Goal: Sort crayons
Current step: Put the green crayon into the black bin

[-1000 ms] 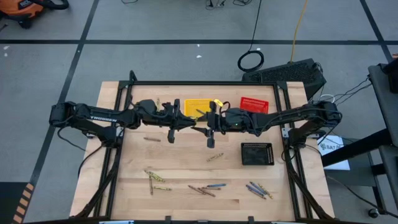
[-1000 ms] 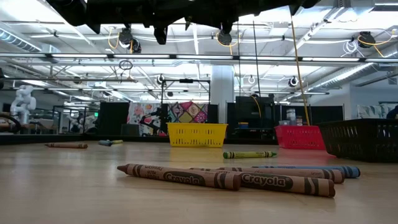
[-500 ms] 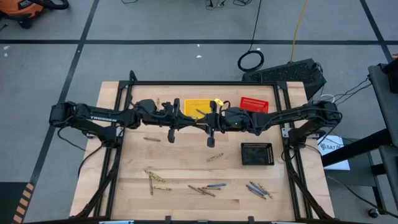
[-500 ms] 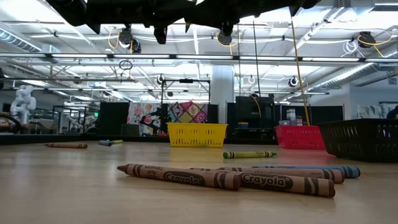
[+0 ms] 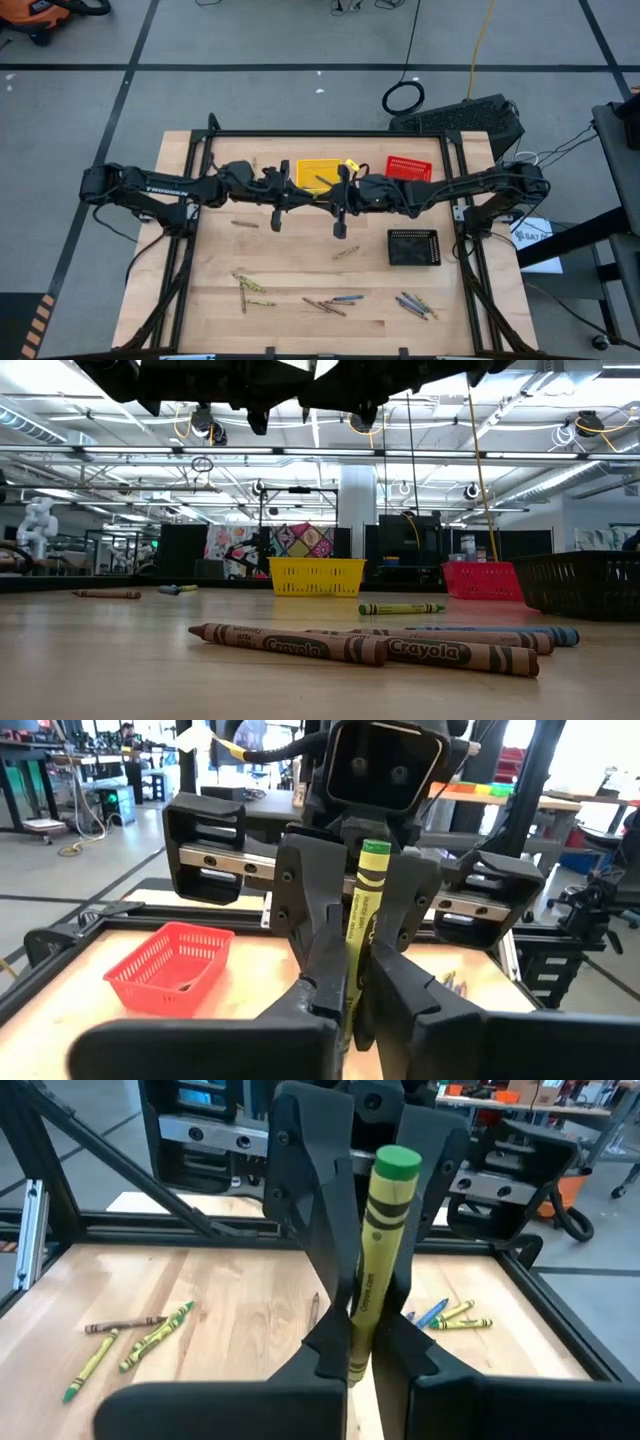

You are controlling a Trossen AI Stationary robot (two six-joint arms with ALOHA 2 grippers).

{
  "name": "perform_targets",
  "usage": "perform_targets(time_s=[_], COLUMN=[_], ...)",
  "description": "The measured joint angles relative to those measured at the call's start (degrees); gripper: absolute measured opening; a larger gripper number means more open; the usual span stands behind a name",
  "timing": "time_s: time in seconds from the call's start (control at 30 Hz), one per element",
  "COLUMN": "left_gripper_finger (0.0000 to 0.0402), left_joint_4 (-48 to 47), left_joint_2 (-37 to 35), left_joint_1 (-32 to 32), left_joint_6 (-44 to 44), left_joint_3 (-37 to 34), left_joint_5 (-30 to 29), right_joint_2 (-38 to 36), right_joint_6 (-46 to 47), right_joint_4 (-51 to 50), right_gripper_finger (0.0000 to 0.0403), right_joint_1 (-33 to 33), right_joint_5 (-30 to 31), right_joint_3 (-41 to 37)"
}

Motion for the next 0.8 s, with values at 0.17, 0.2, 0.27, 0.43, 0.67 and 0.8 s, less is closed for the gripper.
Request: perform_targets(time_s=[0.17, 0.2, 0.27, 0.43, 0.67, 0.8], left_gripper_finger=[0.0065, 0.007, 0.0075, 0.0077, 0.0078, 0.0078], left_joint_4=[-0.71, -0.85, -0.87, -1.15, -6.46, -10.37], left_joint_2=[-0.07, -0.07, -0.07, -0.07, -0.07, -0.07], left_joint_1=[0.0, 0.0, 0.0, 0.0, 0.0, 0.0], left_joint_6=[0.22, 0.24, 0.25, 0.28, 0.37, 0.37], left_joint_3=[0.0, 0.0, 0.0, 0.0, 0.0, 0.0], left_joint_5=[-0.04, -0.04, -0.08, -0.35, -0.55, -0.57], right_joint_2=[0.0, 0.0, -0.02, -0.02, -0.43, -1.42], right_joint_6=[0.04, 0.07, 0.33, 4.07, 11.0, 15.66], right_joint_4=[-3.09, -3.7, -5.16, -9.8, -24.87, -34.2], right_gripper_finger=[0.0003, 0.0003, 0.0002, 0.0002, 0.0002, 0.0002], right_joint_1=[0.02, 0.02, 0.04, 0.09, 0.09, 0.51], right_joint_5=[0.14, 0.16, 0.16, 0.16, 0.14, 0.01], right_joint_3=[0.0, 0.0, 0.0, 0.0, 0.0, 0.0])
